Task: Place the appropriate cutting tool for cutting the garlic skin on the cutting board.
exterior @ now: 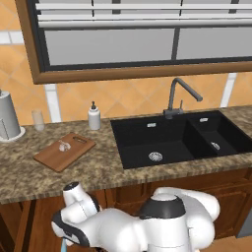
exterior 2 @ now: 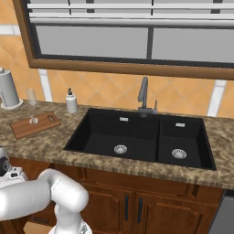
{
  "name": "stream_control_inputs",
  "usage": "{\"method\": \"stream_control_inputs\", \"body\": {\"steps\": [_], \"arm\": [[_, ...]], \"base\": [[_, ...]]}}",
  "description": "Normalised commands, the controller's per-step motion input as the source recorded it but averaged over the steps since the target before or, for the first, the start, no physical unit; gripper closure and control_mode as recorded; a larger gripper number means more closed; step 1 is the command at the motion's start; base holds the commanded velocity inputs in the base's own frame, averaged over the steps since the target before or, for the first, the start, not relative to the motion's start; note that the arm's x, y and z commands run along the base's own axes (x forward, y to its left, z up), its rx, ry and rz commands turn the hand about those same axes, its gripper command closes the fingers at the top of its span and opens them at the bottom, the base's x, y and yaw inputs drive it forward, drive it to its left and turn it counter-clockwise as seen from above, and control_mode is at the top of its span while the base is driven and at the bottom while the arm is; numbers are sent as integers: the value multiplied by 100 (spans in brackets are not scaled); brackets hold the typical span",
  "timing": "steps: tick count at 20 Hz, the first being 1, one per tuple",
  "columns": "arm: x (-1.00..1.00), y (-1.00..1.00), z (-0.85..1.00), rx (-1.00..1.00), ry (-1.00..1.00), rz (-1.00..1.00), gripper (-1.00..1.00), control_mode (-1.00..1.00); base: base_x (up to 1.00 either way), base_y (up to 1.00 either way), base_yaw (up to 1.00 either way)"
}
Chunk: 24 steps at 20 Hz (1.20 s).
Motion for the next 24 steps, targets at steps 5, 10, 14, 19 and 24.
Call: {"method": "stream_control_inputs", "body": {"steps": [5, 10, 14, 19, 24], "arm": [[18, 0, -45, 2, 5, 7, -100, -100], [7, 0, -45, 2, 3, 8, -100, -100], [-12, 0, -47, 3, 0, 5, 100, -100], [-14, 0, -39, 1, 0, 0, 100, -100], [-45, -2, -12, 6, -5, 0, 100, -100]], "base": [[0, 0, 0], [0, 0, 0], [0, 0, 0], [0, 0, 0], [0, 0, 0]]}}
